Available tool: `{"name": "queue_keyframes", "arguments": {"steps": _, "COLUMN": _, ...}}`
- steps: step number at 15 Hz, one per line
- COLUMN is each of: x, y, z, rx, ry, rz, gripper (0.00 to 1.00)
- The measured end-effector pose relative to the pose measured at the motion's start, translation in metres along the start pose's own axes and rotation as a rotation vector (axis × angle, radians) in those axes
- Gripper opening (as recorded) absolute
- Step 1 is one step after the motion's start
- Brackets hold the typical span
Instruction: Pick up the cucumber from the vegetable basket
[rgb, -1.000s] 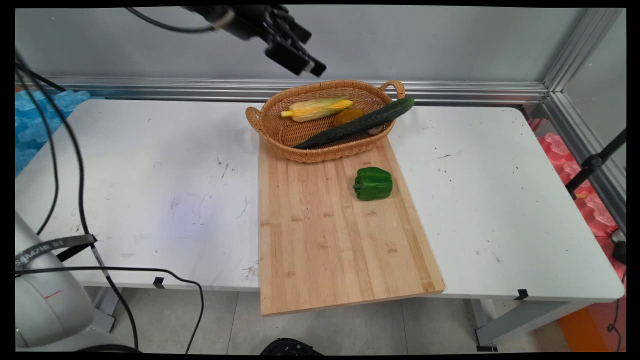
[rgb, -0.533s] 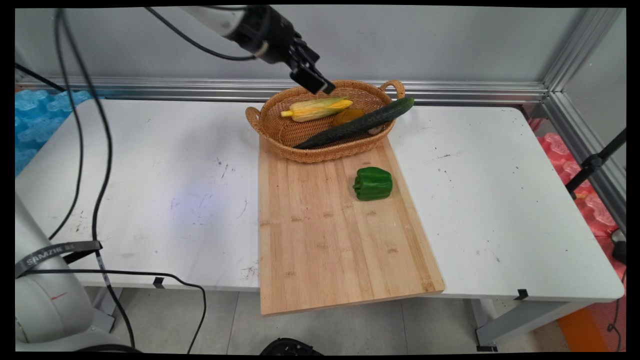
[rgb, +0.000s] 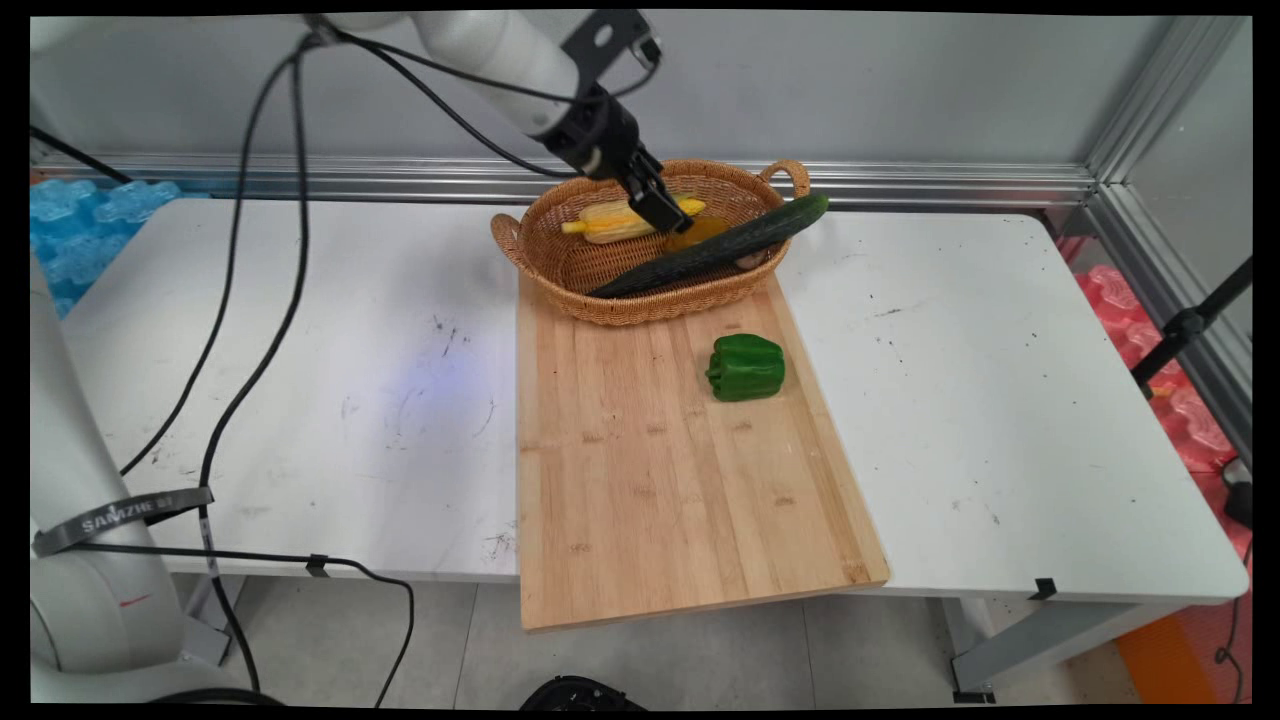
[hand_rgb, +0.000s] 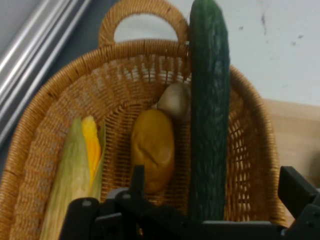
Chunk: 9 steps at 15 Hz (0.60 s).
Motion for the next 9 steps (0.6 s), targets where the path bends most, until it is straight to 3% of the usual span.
{"name": "queue_keyframes", "arguments": {"steps": 9, "x": -0.006, "y": -0.003, "z": 0.067, "rx": -0.041, "ry": -0.08, "rz": 0.003, "gripper": 1.0}}
